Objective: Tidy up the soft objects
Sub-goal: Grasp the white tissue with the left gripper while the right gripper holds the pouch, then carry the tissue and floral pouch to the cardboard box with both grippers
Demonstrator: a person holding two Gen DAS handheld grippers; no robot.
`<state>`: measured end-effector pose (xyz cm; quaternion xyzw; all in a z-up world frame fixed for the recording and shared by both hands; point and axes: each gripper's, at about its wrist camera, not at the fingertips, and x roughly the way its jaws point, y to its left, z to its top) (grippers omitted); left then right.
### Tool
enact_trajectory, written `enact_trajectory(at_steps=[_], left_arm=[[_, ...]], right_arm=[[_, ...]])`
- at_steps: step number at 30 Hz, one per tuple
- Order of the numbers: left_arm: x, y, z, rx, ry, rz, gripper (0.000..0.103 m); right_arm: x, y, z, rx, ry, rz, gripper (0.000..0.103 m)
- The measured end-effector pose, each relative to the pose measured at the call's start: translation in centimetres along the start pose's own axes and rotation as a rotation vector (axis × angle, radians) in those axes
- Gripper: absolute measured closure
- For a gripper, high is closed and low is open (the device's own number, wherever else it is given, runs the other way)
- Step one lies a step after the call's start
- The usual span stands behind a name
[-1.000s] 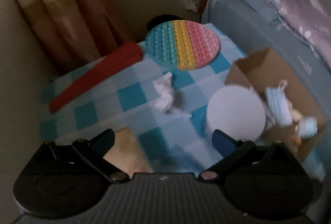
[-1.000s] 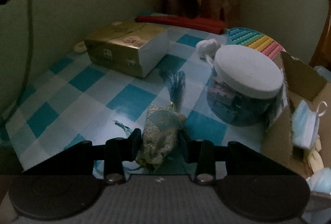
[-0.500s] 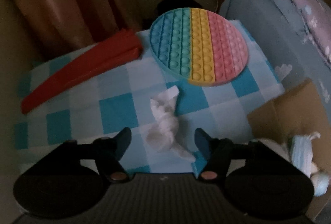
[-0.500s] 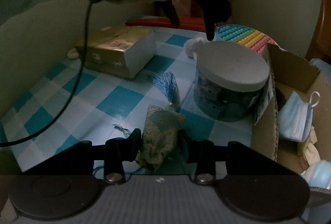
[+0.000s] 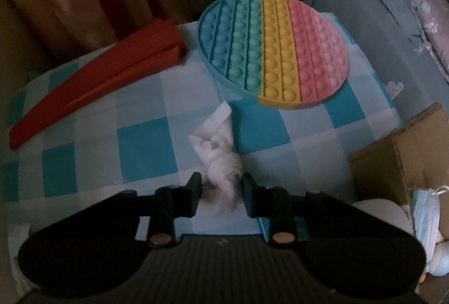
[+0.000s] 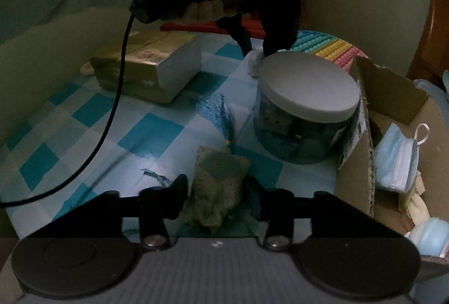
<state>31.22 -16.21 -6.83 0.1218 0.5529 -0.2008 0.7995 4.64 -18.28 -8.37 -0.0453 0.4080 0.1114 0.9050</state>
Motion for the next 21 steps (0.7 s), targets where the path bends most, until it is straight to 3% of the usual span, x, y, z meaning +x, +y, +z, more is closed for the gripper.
enact_trajectory(at_steps=[3,5,6,10,21], left_arm=[[0.0,0.1,0.0,-0.004,-0.008,-0.001,0.077],[-0.1,0.1,-0.1,0.001,-0.012,-0.002,0.077],[-0.2,0.1,-0.1,0.004,-0.016,-0.003,0.077],[-1.2,0.3,0.0,0.007,-0.036,-0.012,0.077],[-7.0,0.6,-1.6,0.078,-0.082,-0.004,0.077]], right_arm=[[0.2,0.0,0.0,0.003,0.001,-0.006,0.048],[0.3,0.2,-0.1,-0.001,0.008,-0.008,0.052],[0.2,0.1,-0.1,-0.002,0.008,-0.005,0.059],[-0.3,0.3,0.0,-0.016,-0.005,-0.014,0.064],[-5.5,0.7,0.6,-0.054,-0.090,0.041,0.065]])
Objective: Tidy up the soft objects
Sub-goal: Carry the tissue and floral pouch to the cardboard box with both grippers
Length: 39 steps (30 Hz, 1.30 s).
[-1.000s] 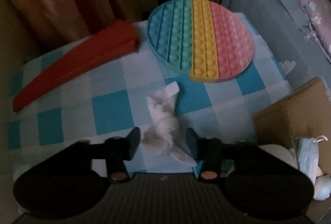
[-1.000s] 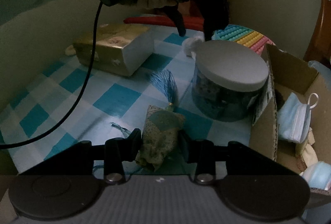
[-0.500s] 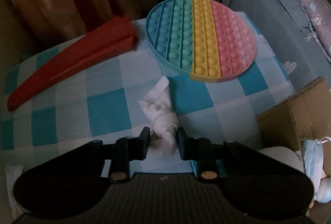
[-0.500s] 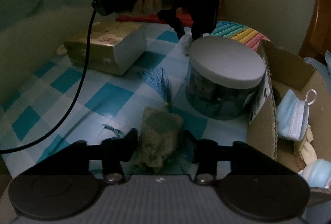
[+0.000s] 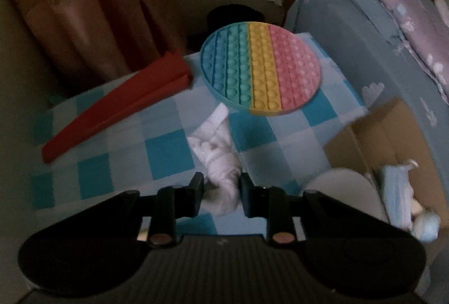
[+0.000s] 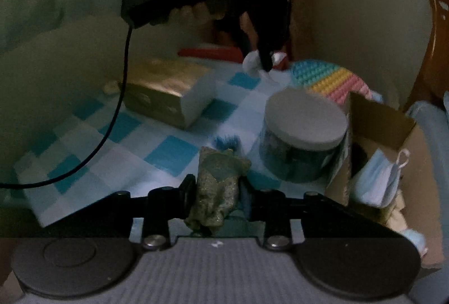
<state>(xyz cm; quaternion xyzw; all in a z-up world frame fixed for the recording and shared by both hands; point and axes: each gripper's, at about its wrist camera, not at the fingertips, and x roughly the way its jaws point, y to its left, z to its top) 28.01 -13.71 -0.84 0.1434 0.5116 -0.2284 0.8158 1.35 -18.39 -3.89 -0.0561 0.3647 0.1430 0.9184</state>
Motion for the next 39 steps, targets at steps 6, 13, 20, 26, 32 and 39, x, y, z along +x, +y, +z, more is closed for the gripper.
enact_trajectory(at_steps=[6,13,20,26,32,39], left_arm=[[-3.8,-0.5,-1.6,0.063,-0.016,-0.030,0.077],[-7.5,-2.9,-1.9,0.118,-0.062,-0.126,0.077],[-8.2,-7.7,-0.2,0.192,-0.098,-0.192,0.077],[-6.9,-11.8,1.5,0.246,-0.092,-0.224,0.077],[-4.8,-15.0,2.6,0.273,-0.073,-0.250,0.077],[-3.2,-16.8,3.1,0.282,-0.053,-0.266,0.077]], right_arm=[[-4.3,-1.0,1.0,-0.017,-0.045,-0.024,0.065],[-7.8,-4.7,2.4,-0.001,-0.082,-0.154,0.065],[-7.7,-8.4,3.2,-0.010,-0.092,-0.230,0.065],[-4.9,-11.0,1.8,0.041,-0.041,-0.238,0.065],[-3.6,-12.2,0.9,0.058,-0.053,-0.270,0.065],[-2.7,-12.9,1.2,0.043,-0.044,-0.284,0.062]])
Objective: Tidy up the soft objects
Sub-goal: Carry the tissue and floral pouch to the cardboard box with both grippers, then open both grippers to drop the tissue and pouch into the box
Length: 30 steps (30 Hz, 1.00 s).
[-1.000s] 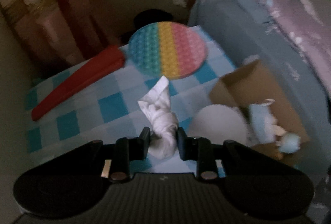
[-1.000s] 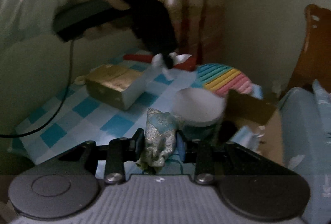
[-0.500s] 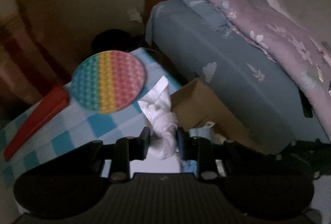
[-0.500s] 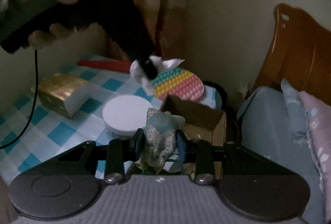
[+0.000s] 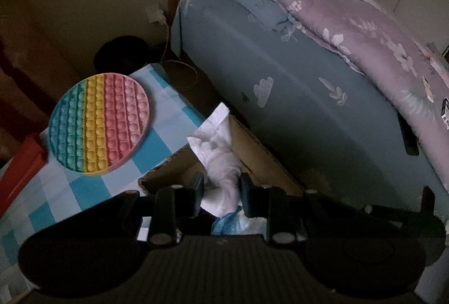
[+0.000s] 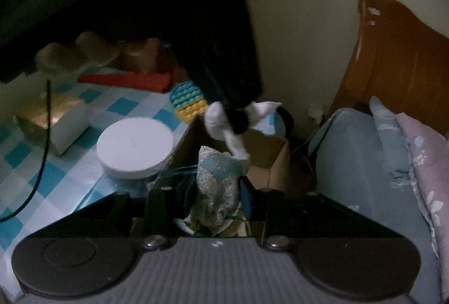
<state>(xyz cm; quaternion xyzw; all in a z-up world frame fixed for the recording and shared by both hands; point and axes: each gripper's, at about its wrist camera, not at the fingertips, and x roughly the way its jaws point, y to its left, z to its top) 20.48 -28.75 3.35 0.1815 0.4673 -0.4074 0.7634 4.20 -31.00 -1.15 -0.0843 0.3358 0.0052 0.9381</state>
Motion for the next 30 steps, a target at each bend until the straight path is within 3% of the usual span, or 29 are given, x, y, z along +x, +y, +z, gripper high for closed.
enact_trajectory(at_steps=[2,4,5,8,9,15,23,30], left_arm=[[0.5,-0.1,0.2,0.002,0.004,0.006,0.077],[1.0,-0.1,0.3,0.001,0.006,0.020,0.072],[1.2,-0.1,0.3,0.004,0.006,0.031,0.065],[1.4,-0.1,0.4,0.006,0.000,0.063,0.031],[1.3,-0.1,0.4,0.003,-0.013,0.065,0.025],[-0.8,-0.1,0.1,-0.009,-0.071,0.066,0.010],[-3.2,-0.2,-1.8,-0.006,-0.056,0.059,0.008],[-7.3,0.7,-6.7,-0.047,-0.114,0.101,0.006]], right_arm=[[-0.1,0.5,-0.3,-0.015,-0.005,0.005,0.051],[-0.2,0.9,-0.6,-0.019,-0.007,0.009,0.013],[-0.4,1.1,-0.8,-0.018,-0.021,0.012,0.009],[-1.0,1.4,-1.0,-0.021,-0.025,0.041,0.008],[-1.2,1.4,-1.1,-0.020,-0.023,0.036,0.008],[-1.9,1.6,-1.3,-0.010,0.010,0.032,0.008],[-3.3,2.0,-0.9,0.050,0.054,0.067,0.004],[-5.1,3.1,-0.6,0.107,0.061,0.098,0.000]])
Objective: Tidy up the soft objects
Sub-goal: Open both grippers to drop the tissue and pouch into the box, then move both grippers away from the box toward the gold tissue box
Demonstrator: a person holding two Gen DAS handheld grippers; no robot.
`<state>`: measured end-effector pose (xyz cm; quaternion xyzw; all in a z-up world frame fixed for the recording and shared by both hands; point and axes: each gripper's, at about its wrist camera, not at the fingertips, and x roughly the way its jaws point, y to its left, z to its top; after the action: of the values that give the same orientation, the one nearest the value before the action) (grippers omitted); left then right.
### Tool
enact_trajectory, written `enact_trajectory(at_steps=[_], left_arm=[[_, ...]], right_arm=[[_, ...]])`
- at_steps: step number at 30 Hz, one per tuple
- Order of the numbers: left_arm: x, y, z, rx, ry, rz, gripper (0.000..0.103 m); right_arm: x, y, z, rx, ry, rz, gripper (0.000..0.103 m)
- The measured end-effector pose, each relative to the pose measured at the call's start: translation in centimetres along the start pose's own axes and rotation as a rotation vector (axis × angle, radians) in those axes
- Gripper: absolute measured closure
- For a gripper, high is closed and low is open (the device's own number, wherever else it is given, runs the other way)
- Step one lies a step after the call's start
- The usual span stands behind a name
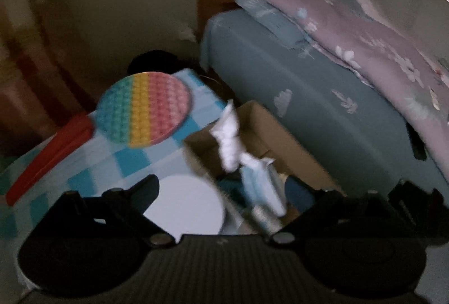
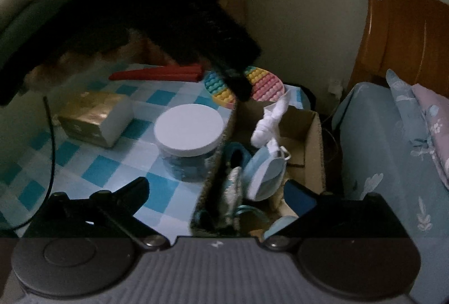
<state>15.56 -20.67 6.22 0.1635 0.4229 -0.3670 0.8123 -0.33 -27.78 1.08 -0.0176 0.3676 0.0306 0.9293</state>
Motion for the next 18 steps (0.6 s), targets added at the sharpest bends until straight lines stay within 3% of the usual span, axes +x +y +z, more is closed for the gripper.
enact_trajectory(at_steps=[6,12,18], left_arm=[[-3.7,1.6,-5.5,-0.064,-0.089,0.168,0.004],[-6.1,3.2,-10.9,-0.124,-0.125,0.371,0.003],[-8.6,5.9,-15.4,-0.282,-0.159,0.437,0.003]], right_arm=[[-0.9,1.7,0.2,0.040,0.004,0.030,0.000],[-1.2,4.4,0.4,0.010,0.002,0.055,0.000],[-1.3,6.9,0.4,-0.014,0.008,0.085,0.000]])
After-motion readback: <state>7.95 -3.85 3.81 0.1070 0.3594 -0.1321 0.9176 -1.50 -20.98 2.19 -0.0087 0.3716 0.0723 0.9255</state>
